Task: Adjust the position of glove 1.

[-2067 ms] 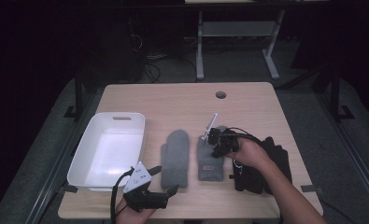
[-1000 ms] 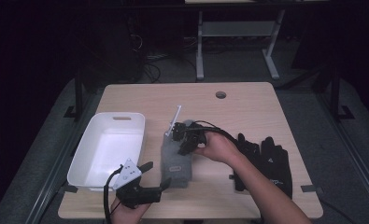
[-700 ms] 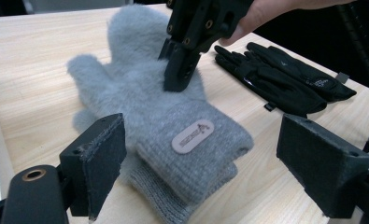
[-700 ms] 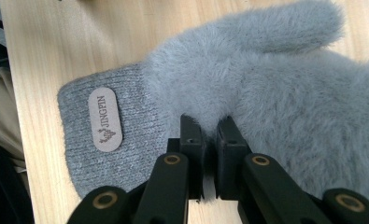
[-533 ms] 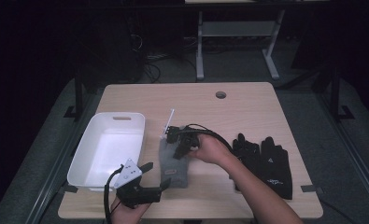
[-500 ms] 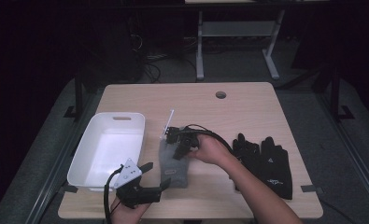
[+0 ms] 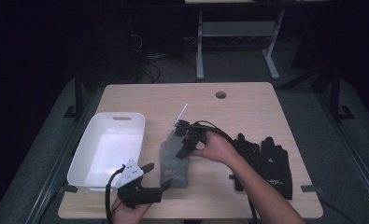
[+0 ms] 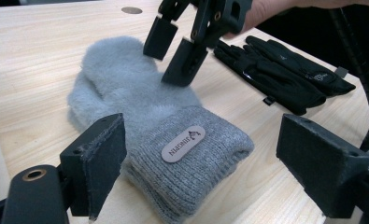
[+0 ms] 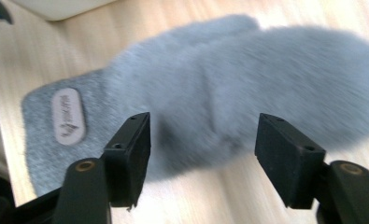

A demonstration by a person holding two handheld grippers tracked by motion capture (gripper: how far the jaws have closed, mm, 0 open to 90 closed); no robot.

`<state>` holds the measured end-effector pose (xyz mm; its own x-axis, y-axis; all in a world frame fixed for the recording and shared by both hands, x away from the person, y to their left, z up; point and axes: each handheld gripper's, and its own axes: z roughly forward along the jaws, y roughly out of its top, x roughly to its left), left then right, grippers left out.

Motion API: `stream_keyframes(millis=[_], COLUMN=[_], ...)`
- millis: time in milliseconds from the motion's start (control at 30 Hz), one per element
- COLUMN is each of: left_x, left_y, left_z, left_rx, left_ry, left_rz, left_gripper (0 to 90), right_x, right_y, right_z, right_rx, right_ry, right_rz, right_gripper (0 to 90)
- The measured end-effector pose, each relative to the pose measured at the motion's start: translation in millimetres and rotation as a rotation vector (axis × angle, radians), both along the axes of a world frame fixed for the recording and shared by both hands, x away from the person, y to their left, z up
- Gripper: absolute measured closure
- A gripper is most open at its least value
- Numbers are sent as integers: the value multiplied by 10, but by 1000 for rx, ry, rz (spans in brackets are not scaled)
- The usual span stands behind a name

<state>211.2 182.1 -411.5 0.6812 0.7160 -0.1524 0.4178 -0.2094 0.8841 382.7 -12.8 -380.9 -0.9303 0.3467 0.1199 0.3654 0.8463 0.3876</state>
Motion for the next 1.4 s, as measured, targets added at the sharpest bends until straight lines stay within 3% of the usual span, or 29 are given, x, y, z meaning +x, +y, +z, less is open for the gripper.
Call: stream_keyframes(millis=[233,567,1100,1400], left_x=[4,4,16,14], left_y=[-15,-27,-62,-73], left_z=[-10,-16,-27,-24], left_rx=[3,4,3,4], left_ry=[5,12,14,10], left_rz=[-4,-8,-21,-23], left_gripper=[155,155,155,155], right_x=[119,239,502,664], right_y=[-212,-326,-322,-224], right_z=[2,-42,-152,-254], right_rx=[16,35,106,92], right_ry=[6,17,56,95], right_rz=[-92,-147,-239,-295], right_gripper=[310,304,281,275])
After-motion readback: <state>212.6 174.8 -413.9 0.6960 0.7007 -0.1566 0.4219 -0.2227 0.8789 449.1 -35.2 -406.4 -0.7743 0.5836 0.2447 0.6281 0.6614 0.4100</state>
